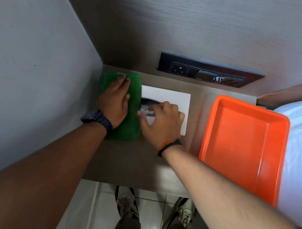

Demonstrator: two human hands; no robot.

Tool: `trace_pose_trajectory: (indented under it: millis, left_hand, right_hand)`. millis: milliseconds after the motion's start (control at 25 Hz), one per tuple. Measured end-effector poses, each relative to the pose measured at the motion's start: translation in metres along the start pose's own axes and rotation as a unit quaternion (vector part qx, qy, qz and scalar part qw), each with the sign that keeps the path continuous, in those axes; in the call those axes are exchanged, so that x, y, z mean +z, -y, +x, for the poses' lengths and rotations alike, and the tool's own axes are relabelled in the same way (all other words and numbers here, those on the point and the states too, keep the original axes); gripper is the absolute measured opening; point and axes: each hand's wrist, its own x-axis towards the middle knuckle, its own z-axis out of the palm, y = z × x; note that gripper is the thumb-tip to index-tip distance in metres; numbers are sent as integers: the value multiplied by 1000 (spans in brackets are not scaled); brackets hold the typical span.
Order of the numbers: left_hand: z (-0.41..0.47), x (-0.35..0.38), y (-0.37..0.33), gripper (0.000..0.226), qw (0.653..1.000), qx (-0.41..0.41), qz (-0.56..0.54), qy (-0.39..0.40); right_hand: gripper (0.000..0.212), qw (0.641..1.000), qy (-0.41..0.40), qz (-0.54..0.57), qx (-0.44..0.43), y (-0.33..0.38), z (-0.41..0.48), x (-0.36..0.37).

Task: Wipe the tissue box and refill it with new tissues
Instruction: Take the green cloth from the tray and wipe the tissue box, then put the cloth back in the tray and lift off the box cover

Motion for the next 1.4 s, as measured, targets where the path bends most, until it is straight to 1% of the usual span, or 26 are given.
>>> trace_pose_trajectory:
  millis: [40,120,200,280,400,480,560,680,720,800,920,1000,1080,1200,1320,1400]
  left_hand:
    - [4,-7,3,47,1000,20,18,1]
    - [13,-18,7,52,992,83,94,22]
    - [22,-24,5,54,969,155,185,62]
    - [31,-28,4,52,937,203,264,101]
    - [42,-37,2,46,900,238,340,131]
    - [46,-53,-3,39,898,255,332,133]
    - [48,-70,-11,32,911,257,297,122]
    - [50,-76,-35,39,953,178,207,131]
    - [50,-69,-52,43,961,155,183,135]
    - [49,-44,-96,47,967,124,156,160]
    - [46,8,-170,46,955,107,143,235]
    - [44,42,-208,46,952,110,131,255]
    - [46,76,-237,47,949,121,121,264]
    - [52,119,-257,48,941,136,153,270]
    - [61,146,-261,43,942,134,178,250]
    - [63,157,-262,39,943,157,196,218]
  right_hand:
    - [44,999,37,5,10,10,-3,3]
    - [52,994,99,-5,38,25,-4,10]
    - [50,987,143,4,70,33,1,13]
    - [42,984,152,41,89,38,6,12]
    - [31,986,123,102,57,40,8,5]
    - [23,975,114,188,39,34,10,-9]
    - [14,960,127,249,34,18,16,-30]
    - [15,952,172,252,-9,-24,32,-73]
    - [15,949,192,249,-24,-43,37,-90]
    - [16,950,230,209,-34,-89,43,-125]
    - [19,947,272,173,8,-166,41,-166]
    - [19,949,279,144,40,-209,35,-179]
    - [18,953,269,119,74,-247,29,-180]
    - [21,955,254,108,107,-289,26,-163]
    - [22,954,268,75,116,-314,36,-144]
    - [22,955,268,41,121,-321,42,-136]
